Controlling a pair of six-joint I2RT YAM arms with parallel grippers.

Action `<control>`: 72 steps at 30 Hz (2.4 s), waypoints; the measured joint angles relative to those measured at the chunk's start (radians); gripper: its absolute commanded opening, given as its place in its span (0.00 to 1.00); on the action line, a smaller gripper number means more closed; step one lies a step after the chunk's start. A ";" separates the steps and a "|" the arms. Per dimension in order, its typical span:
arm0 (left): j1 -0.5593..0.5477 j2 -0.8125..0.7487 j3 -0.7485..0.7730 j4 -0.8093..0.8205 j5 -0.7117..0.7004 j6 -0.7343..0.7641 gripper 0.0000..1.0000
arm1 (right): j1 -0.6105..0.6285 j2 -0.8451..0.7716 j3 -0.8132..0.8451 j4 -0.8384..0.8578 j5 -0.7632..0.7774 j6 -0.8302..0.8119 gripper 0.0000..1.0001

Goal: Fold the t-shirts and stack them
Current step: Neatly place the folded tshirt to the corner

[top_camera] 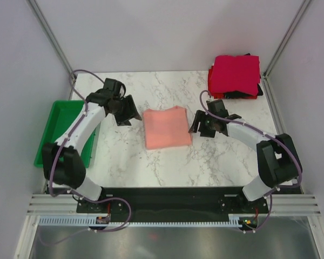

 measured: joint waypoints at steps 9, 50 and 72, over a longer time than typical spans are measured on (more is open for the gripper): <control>-0.004 -0.478 -0.346 -0.015 -0.018 0.001 0.62 | 0.098 0.142 -0.038 0.121 -0.020 0.039 0.23; -0.004 -1.053 -0.522 -0.016 -0.388 0.146 0.64 | 0.004 0.319 0.069 0.380 -0.199 0.086 0.82; -0.004 -1.159 -0.612 0.063 -0.449 0.146 0.66 | -0.002 0.365 0.164 0.245 -0.169 -0.080 0.00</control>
